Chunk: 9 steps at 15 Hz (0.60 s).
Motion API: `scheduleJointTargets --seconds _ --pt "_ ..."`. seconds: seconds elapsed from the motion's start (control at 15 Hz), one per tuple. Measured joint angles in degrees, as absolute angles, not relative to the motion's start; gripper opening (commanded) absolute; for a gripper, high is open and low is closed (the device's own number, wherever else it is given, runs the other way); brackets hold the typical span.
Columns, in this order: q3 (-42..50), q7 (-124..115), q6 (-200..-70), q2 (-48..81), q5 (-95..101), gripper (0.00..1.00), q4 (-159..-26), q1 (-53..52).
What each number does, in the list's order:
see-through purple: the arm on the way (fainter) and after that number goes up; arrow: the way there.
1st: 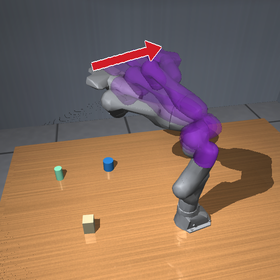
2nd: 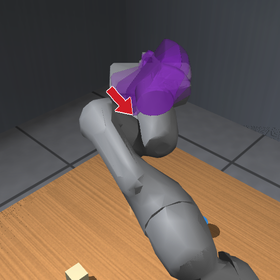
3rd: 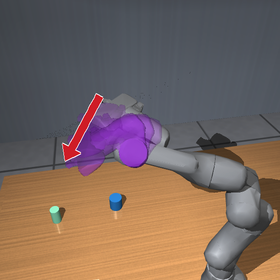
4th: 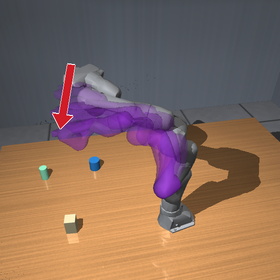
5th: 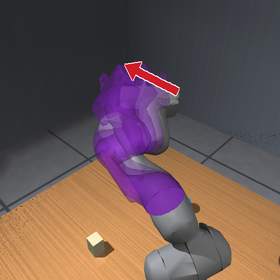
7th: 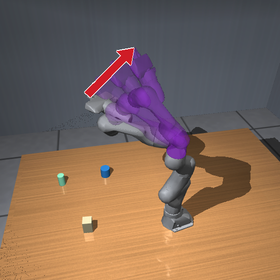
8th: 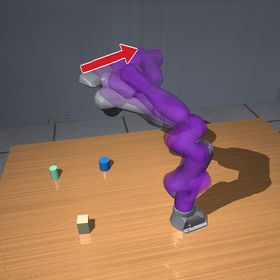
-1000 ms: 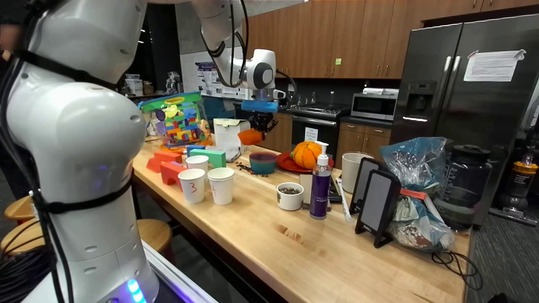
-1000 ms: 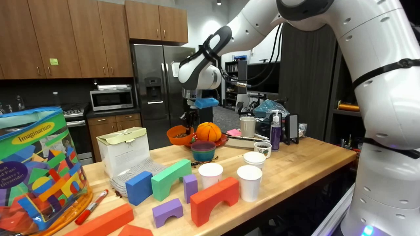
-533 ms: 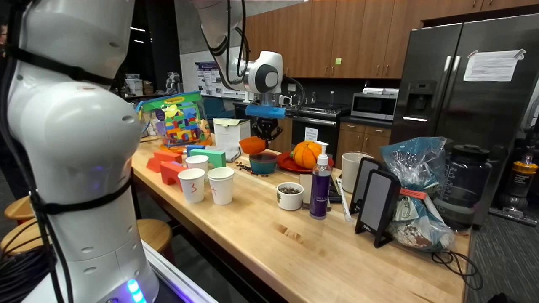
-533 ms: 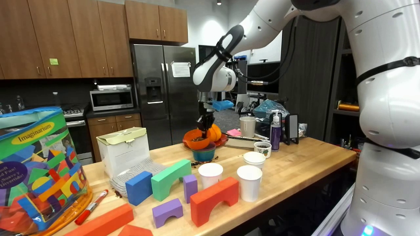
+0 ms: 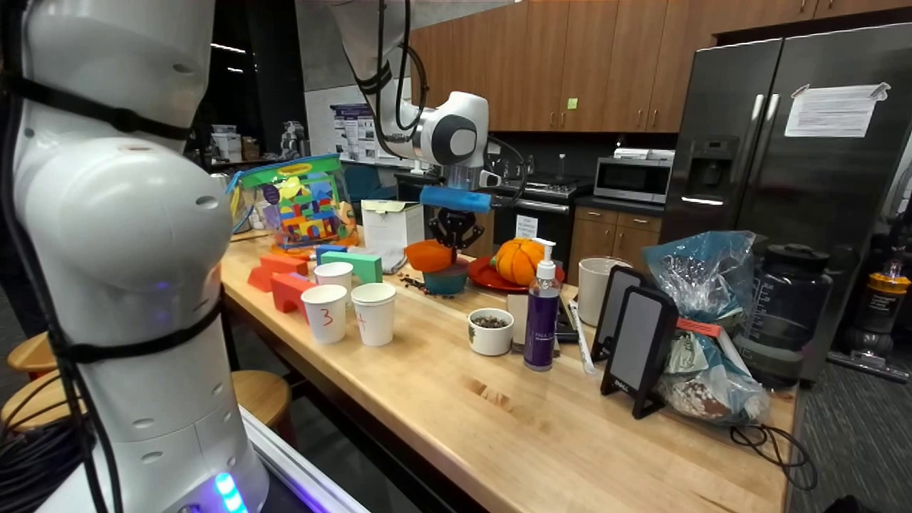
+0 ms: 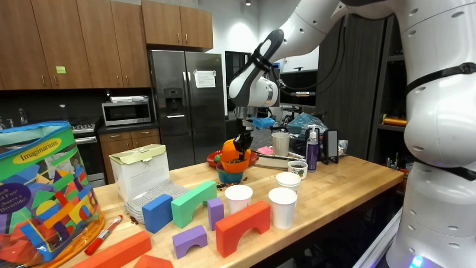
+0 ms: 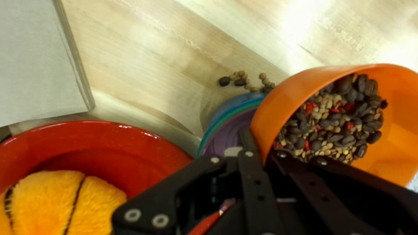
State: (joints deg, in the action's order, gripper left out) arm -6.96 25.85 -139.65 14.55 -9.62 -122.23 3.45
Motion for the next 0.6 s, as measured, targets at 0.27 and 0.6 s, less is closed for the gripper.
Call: scheduleJointTargets --seconds 0.27,0.6 --pt "-6.8 29.5 -139.6 13.9 -13.7 0.01 -122.3 5.1" --pt "-6.4 31.4 -139.6 12.9 -16.5 0.01 -122.2 6.1"
